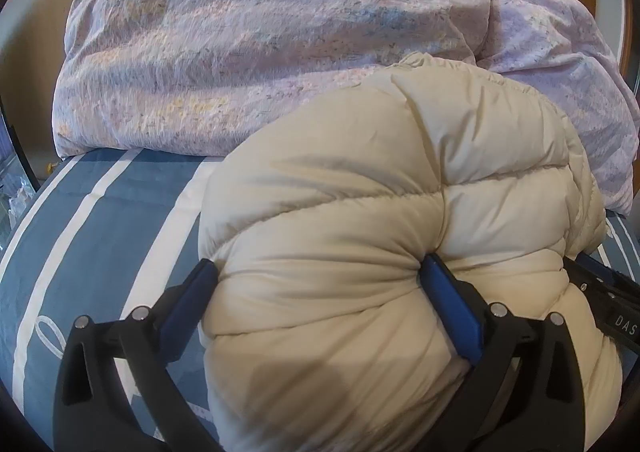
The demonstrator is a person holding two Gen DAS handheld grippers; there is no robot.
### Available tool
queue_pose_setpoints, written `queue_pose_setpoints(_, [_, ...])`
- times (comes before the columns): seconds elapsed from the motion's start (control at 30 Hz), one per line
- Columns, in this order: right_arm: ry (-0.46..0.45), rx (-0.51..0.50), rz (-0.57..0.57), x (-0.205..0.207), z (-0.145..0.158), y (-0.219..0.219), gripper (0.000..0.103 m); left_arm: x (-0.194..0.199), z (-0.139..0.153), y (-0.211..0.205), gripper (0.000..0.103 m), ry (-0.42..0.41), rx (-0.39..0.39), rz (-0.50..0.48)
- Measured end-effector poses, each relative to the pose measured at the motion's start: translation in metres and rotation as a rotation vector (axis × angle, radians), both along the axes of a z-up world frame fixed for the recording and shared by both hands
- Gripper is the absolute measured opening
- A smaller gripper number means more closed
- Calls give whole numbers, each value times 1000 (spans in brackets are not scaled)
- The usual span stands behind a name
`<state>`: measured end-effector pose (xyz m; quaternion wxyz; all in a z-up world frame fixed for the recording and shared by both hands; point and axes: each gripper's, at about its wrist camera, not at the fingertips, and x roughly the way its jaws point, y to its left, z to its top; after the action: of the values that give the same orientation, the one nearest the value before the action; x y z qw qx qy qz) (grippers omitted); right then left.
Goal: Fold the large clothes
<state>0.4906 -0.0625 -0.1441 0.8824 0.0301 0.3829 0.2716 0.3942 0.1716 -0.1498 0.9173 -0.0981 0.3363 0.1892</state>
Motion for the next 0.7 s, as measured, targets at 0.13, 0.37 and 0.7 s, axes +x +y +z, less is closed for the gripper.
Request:
queue_pose_setpoints(0.13, [3,13,3,-1,1,-2,77,-5,3,-3,101,-15,-1,11])
queue_pose_setpoints(0.37, [39,-3,-85,-47,24,-47,95,-79,27,-18,101,-52,-76,-6])
queue_pose_setpoints(0.7, [59,-58,-58,-171,39,-89,100,-217,34,-57,101,-47,5,-33])
